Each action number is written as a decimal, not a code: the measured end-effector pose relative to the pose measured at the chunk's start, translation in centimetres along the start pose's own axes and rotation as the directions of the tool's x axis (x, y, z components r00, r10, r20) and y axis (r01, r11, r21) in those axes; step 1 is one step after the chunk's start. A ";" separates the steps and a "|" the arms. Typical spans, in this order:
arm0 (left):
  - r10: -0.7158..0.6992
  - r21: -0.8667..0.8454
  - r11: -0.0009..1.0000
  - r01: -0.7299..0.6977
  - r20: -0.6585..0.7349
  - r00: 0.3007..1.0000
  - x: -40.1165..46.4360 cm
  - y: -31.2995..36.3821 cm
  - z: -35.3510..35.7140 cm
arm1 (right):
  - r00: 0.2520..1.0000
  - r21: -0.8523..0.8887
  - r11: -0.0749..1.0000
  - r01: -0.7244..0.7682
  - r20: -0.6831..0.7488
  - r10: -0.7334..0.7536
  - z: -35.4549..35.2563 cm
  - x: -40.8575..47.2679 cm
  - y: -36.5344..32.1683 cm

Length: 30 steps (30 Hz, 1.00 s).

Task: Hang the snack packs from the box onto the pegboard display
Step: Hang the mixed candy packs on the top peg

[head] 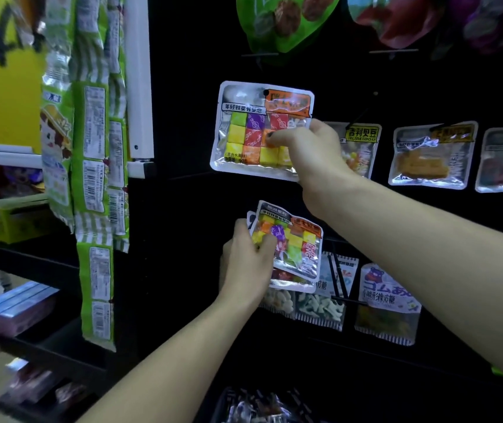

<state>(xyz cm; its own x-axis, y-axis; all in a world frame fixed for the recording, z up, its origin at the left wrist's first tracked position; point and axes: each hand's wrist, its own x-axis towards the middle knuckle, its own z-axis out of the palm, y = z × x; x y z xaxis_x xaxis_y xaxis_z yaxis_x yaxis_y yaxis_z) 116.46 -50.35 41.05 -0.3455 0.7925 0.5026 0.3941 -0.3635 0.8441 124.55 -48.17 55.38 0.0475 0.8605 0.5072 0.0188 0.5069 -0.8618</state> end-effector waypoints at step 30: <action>-0.004 -0.001 1.000 0.004 -0.026 1.000 -0.2 -1.9 0.5 | 0.951 -0.430 0.853 -0.296 -0.049 0.305 0.2 9.2 4.9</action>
<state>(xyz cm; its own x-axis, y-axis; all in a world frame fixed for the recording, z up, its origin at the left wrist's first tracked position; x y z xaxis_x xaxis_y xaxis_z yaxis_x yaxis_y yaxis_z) 116.19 -49.53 39.24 -0.3686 0.7810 0.5041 0.3919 -0.3612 0.8461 124.83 -37.81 55.83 0.0995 0.9706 0.2190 0.4319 0.1561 -0.8883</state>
